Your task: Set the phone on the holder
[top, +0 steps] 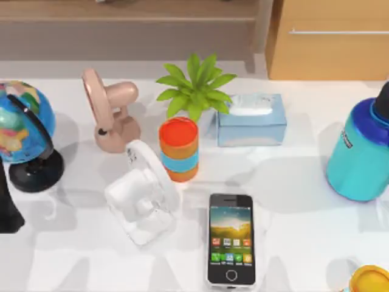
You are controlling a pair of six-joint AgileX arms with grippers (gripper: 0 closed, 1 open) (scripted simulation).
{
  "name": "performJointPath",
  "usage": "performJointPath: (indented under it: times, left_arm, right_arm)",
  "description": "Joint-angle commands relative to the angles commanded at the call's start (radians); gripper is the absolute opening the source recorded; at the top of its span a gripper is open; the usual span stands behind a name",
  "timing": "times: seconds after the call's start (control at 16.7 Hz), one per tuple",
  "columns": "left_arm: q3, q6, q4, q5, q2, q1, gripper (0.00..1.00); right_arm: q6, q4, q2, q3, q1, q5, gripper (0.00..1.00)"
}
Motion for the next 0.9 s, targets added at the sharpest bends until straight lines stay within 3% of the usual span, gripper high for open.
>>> performJointPath:
  times: [0.42, 0.9]
  left_arm:
    - [0.000, 0.000, 0.000, 0.000, 0.000, 0.000, 1.00]
    - [0.000, 0.000, 0.000, 0.000, 0.000, 0.000, 1.00]
  right_arm:
    - [0.098, -0.150, 0.157, 0.148, 0.072, -0.008, 1.00]
    - [0.448, -0.645, 0.911, 0.658, 0.366, 0.015, 1.00]
